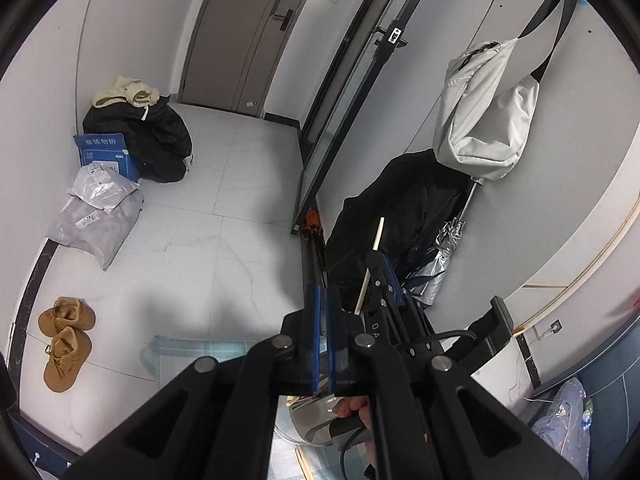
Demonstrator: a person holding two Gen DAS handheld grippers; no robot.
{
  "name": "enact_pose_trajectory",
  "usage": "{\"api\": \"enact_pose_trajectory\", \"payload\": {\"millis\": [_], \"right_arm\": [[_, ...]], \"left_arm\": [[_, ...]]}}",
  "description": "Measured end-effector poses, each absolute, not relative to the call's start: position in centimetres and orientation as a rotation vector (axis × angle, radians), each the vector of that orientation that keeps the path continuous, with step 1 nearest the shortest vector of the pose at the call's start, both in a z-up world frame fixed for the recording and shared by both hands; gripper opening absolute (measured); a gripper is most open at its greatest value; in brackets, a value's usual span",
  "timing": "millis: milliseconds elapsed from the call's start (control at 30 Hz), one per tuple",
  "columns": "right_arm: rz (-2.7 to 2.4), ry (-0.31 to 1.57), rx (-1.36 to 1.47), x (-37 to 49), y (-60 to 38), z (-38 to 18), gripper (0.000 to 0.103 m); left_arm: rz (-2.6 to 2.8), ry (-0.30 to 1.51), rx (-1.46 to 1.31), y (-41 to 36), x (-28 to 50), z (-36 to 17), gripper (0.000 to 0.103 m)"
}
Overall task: Organize utensils
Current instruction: 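Open both tools to drop the chopsticks into the holder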
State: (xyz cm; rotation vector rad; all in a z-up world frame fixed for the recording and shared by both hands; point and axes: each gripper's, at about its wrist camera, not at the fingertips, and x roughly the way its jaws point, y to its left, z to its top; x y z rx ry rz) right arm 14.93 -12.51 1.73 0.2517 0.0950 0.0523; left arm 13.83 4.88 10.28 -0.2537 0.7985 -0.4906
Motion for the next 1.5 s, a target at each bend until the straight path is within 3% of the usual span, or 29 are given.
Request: {"api": "enact_pose_trajectory", "payload": {"millis": [1100, 1500], "right_arm": [[0.137, 0.256, 0.424, 14.3, -14.2, 0.2, 0.008], [0.265, 0.241, 0.394, 9.9, -15.5, 0.0, 0.004]], "left_arm": [[-0.47, 0.839, -0.358, 8.9, 11.6, 6.0, 0.0], [-0.464, 0.843, -0.35, 8.4, 10.1, 6.1, 0.0]]}}
